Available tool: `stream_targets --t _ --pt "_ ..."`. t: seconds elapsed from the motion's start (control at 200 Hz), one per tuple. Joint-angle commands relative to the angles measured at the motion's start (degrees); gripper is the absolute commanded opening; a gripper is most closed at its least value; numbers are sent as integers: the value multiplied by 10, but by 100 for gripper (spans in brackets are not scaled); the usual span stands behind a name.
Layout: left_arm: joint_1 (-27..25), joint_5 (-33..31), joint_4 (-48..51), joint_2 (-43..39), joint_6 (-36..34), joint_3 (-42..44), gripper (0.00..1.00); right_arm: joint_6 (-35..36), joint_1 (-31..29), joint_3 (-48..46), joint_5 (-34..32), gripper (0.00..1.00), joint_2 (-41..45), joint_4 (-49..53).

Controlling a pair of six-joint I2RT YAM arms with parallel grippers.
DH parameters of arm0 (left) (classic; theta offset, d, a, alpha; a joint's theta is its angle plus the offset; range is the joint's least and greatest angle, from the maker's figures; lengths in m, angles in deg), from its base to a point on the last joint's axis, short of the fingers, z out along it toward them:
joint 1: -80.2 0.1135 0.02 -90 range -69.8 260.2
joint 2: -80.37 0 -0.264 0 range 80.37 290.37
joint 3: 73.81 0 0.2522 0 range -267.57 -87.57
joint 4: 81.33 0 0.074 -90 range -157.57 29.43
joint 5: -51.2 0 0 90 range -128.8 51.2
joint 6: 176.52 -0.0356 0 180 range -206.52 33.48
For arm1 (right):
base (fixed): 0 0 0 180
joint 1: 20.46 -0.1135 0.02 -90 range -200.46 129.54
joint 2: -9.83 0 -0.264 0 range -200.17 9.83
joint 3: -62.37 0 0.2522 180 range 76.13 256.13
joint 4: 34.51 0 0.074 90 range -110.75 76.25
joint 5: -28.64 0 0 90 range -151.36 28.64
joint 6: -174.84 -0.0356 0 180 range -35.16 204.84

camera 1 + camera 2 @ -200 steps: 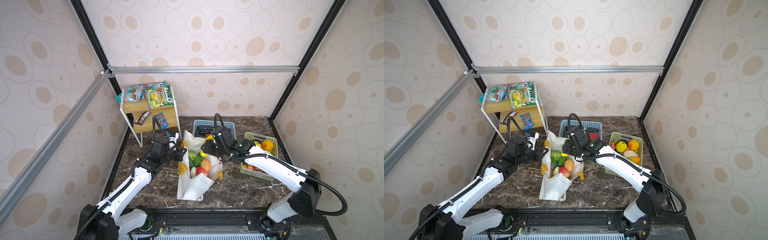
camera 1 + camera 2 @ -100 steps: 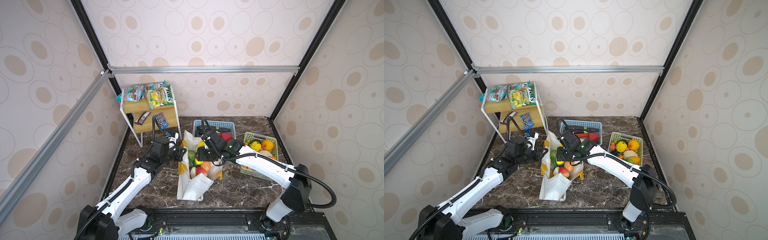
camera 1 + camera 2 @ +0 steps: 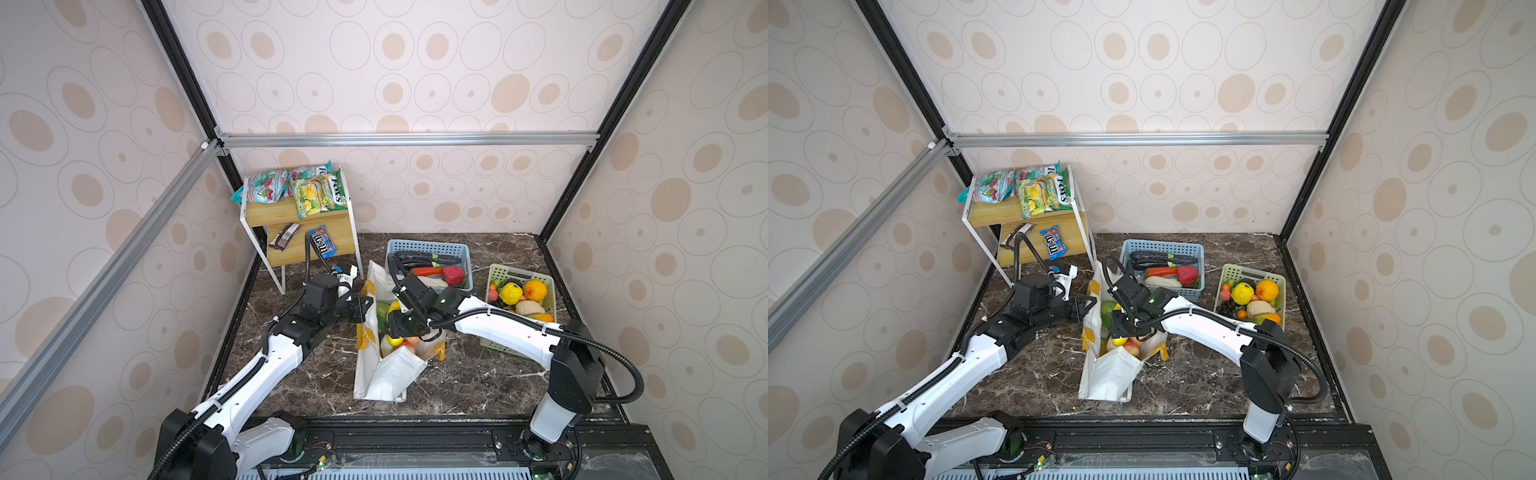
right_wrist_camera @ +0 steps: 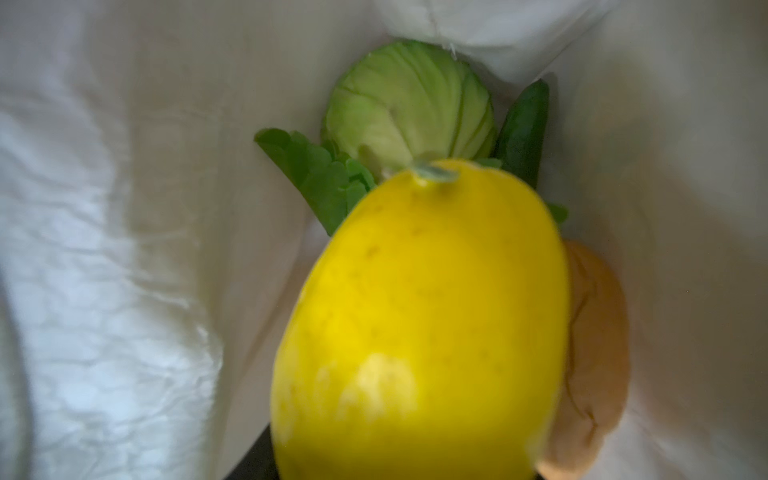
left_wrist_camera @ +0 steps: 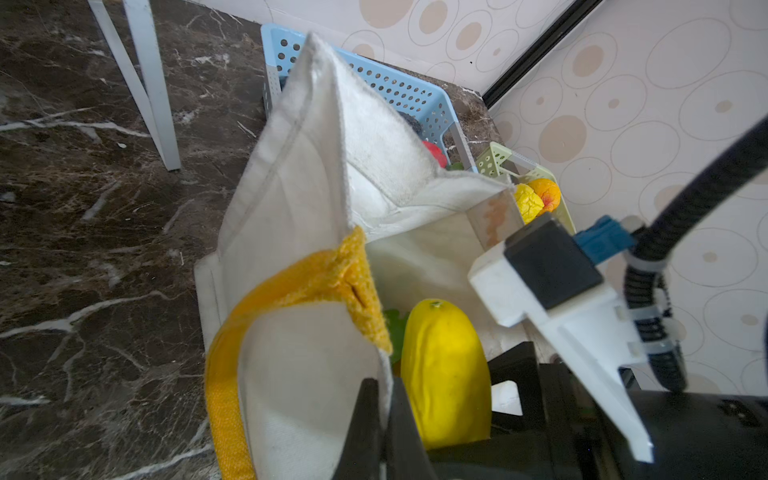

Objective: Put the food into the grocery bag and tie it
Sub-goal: 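Lower the lemon into the bag and open the right gripper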

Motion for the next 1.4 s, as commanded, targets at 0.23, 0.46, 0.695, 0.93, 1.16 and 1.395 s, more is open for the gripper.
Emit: stream_targets --t 0.23,0.46,0.695,0.93,1.16,1.395 --pt "-3 -4 -18 -2 2 -9 0 5 -4 3 -10 53 -53 -8" --pt "-3 -7 -8 -14 -2 1 0 1 -4 8 -12 53 -82 -12" --pt "-3 -9 -7 -11 0 -5 0 -23 -3 11 -23 54 -112 -10" --pt "-3 -8 -7 -2 -2 -7 0 -35 -3 9 -20 65 -120 -3" --pt "-2 -6 -14 5 -2 -8 0 -35 -2 13 -23 75 -114 11" --pt "-2 -17 -13 4 -4 -12 0 -8 3 43 -24 83 -88 53"
